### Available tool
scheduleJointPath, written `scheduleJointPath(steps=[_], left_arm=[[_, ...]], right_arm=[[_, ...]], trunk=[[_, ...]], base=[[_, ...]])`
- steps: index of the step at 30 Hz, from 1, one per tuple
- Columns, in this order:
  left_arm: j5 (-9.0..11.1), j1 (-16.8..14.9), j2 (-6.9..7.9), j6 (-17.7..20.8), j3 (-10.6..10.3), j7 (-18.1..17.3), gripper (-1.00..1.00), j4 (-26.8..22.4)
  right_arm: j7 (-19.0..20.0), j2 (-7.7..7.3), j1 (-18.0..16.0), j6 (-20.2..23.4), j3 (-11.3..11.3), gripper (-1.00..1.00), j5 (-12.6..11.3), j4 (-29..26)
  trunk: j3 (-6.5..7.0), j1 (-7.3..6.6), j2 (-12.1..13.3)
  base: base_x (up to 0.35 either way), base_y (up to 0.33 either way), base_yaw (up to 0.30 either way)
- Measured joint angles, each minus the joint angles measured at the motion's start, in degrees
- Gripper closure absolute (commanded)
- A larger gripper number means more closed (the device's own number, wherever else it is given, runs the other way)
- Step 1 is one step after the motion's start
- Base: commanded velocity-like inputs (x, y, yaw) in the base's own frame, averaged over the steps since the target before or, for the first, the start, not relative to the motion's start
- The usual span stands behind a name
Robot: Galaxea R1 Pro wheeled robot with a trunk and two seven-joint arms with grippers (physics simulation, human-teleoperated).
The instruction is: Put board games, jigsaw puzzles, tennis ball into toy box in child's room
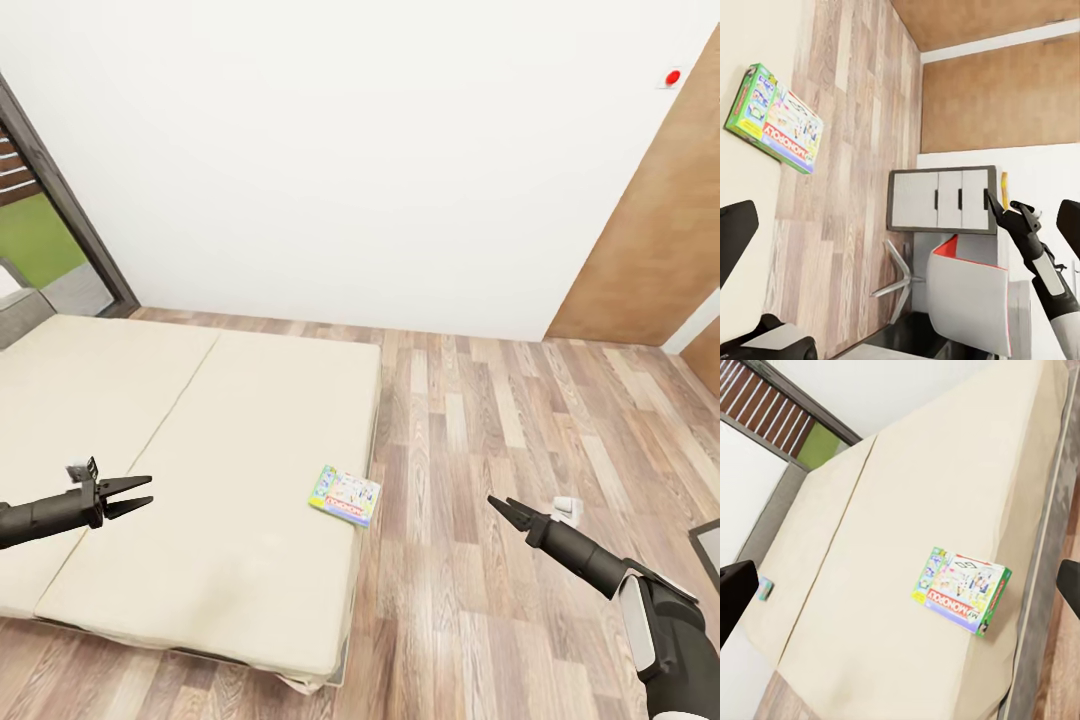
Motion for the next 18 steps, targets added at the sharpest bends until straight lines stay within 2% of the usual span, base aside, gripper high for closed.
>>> scheduleJointPath(steps=[18], left_arm=[[0.0, 0.0, -0.07, 0.0, 0.0, 0.0, -1.0, 0.0]], right_arm=[[-0.1, 0.12, 0.0, -0.1, 0.0, -1.0, 0.0, 0.1]], trunk=[[1.71, 0.0, 0.0]], base=[[0.0, 0.0, 0.0]])
